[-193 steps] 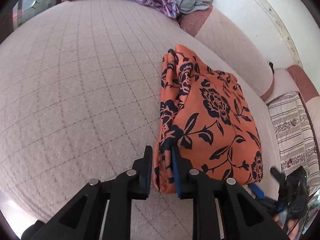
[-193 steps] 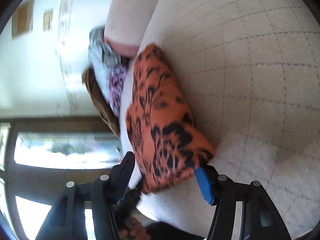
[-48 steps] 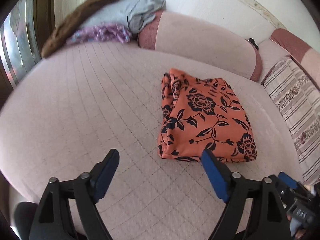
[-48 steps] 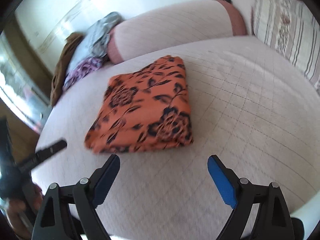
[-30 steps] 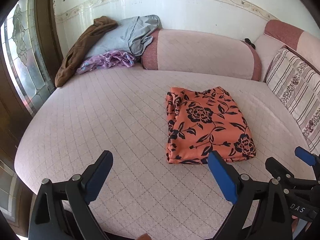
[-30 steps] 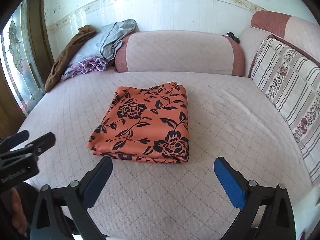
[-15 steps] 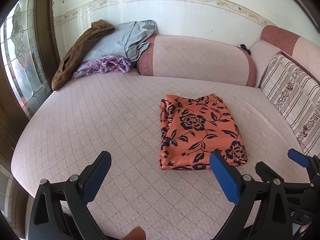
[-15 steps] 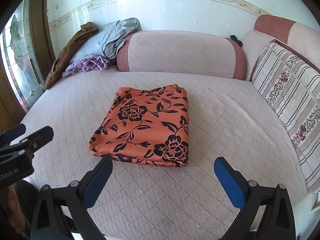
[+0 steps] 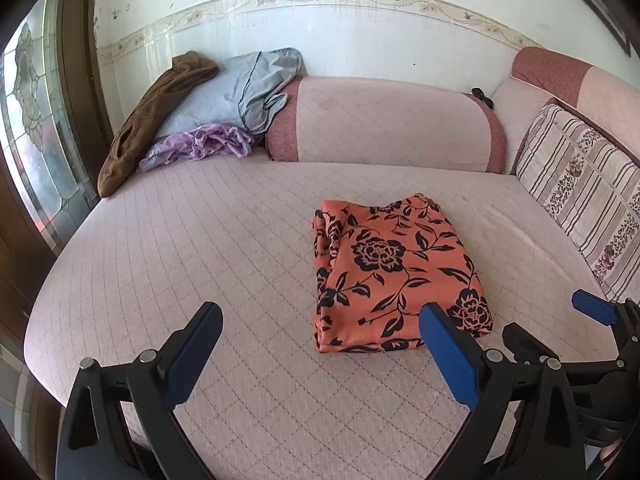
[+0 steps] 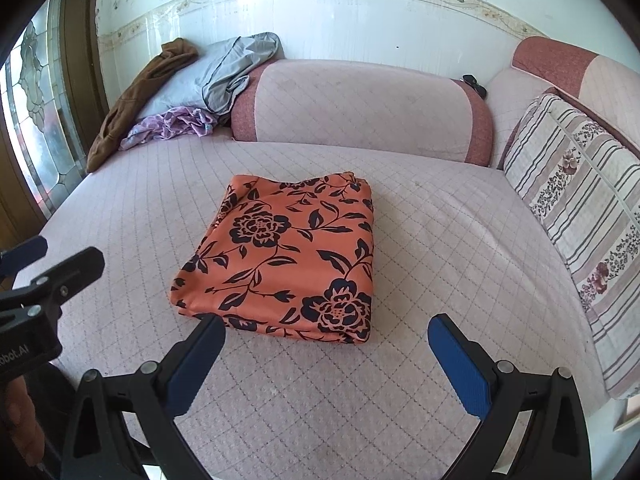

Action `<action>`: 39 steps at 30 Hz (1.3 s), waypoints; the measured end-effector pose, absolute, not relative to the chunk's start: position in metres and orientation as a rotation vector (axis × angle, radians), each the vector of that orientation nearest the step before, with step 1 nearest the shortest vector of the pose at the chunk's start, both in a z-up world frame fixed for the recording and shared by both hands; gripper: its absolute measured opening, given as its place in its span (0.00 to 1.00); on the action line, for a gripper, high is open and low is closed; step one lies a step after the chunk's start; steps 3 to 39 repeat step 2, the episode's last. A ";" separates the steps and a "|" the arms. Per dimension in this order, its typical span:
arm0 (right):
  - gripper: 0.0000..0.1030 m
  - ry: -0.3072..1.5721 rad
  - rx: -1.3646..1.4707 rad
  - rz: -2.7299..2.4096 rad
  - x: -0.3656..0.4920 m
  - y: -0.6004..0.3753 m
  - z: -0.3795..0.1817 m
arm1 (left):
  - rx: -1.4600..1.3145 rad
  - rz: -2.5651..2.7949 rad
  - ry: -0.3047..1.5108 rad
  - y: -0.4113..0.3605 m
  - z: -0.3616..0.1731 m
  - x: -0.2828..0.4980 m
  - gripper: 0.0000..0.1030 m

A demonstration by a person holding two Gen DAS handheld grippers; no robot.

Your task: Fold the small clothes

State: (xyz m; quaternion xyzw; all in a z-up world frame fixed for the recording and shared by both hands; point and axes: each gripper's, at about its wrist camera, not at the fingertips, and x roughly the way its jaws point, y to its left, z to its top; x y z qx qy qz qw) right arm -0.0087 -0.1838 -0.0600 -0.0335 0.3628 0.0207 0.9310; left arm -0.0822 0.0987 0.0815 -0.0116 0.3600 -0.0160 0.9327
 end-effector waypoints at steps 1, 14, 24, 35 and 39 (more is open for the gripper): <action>1.00 0.743 -0.070 0.044 -0.008 -0.184 -0.060 | -0.018 -0.031 0.733 0.098 0.082 -0.081 0.96; 1.00 0.743 -0.070 0.045 -0.006 -0.183 -0.060 | -0.016 -0.034 0.732 0.097 0.082 -0.080 0.96; 1.00 0.743 -0.070 0.045 -0.006 -0.183 -0.060 | -0.016 -0.034 0.732 0.097 0.082 -0.080 0.96; 1.00 0.743 -0.070 0.045 -0.006 -0.183 -0.060 | -0.016 -0.034 0.732 0.097 0.082 -0.080 0.96; 1.00 0.743 -0.070 0.045 -0.006 -0.183 -0.060 | -0.016 -0.034 0.732 0.097 0.082 -0.080 0.96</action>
